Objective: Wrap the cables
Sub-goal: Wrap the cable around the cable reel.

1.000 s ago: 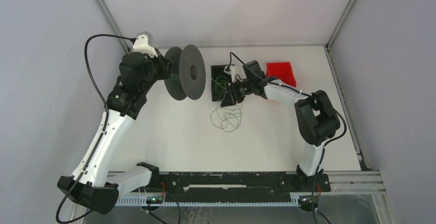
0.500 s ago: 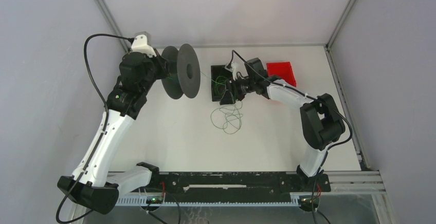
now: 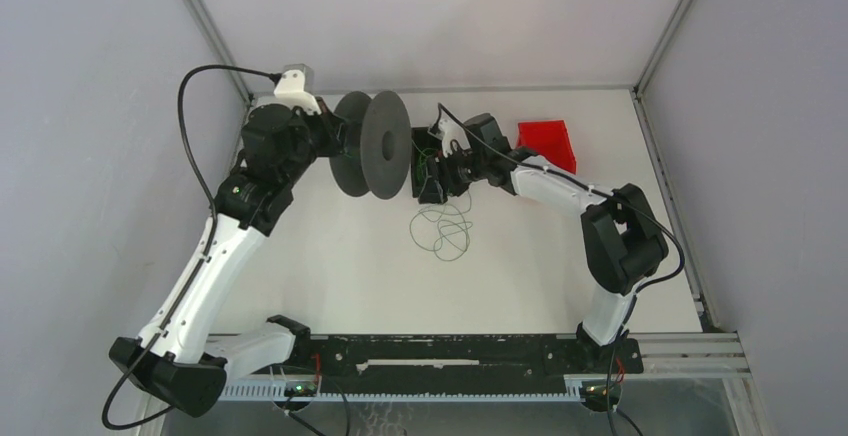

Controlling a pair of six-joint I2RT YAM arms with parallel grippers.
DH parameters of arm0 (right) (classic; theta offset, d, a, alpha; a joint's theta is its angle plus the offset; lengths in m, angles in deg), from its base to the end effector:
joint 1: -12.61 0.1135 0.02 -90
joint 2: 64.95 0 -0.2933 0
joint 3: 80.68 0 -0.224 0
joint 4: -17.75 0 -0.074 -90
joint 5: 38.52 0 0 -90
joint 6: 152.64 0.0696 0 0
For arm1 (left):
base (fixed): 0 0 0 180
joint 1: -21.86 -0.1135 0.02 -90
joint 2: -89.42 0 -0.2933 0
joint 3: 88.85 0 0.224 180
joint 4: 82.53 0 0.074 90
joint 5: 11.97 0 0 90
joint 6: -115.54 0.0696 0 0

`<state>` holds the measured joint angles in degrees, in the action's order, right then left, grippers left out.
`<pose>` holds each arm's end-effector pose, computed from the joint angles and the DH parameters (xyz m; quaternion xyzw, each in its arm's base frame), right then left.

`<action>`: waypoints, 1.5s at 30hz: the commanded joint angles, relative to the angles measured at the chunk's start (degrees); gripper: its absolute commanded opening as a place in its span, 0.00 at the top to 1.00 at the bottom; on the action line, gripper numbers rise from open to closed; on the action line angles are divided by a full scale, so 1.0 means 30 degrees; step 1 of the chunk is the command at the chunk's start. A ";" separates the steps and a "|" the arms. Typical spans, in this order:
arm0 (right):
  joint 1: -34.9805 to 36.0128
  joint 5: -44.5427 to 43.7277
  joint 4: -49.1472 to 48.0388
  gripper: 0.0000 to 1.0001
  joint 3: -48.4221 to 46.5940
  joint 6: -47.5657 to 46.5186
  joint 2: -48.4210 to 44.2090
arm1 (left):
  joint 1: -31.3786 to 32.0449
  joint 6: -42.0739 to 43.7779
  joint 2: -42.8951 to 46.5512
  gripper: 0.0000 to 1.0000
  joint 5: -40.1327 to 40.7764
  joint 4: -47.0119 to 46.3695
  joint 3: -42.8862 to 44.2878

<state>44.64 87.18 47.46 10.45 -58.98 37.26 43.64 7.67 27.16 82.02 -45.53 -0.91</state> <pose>0.3136 0.2441 0.2594 -0.3323 0.8165 0.3838 0.2748 0.2117 -0.0794 0.4420 0.0043 0.7732 -0.1895 0.6051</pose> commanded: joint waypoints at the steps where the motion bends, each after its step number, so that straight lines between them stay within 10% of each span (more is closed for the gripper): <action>1: -0.0043 -0.0615 -0.0256 0.32 -0.1341 0.0442 -0.0893 | 0.0496 0.0474 0.0216 1.00 -0.0710 -0.2068 -0.0406; 18: -0.1163 0.1116 -0.0354 0.28 -0.1433 0.2470 -0.0535 | 0.0504 0.0597 0.0273 1.00 -0.0729 -0.2121 -0.0195; 33: -0.1205 0.1740 -0.0399 0.90 -0.0942 0.1810 -0.0456 | 0.0132 0.0638 0.0333 1.00 0.0966 -0.1694 0.0507; 45: 0.2039 0.1401 0.0403 1.00 -0.0103 -0.0347 -0.0458 | -0.1042 -0.1732 -0.0388 1.00 0.2909 -0.0717 0.1426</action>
<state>46.94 90.94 48.88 10.27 -57.04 37.17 41.57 6.90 25.91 89.30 -44.30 -1.59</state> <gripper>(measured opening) 0.007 0.063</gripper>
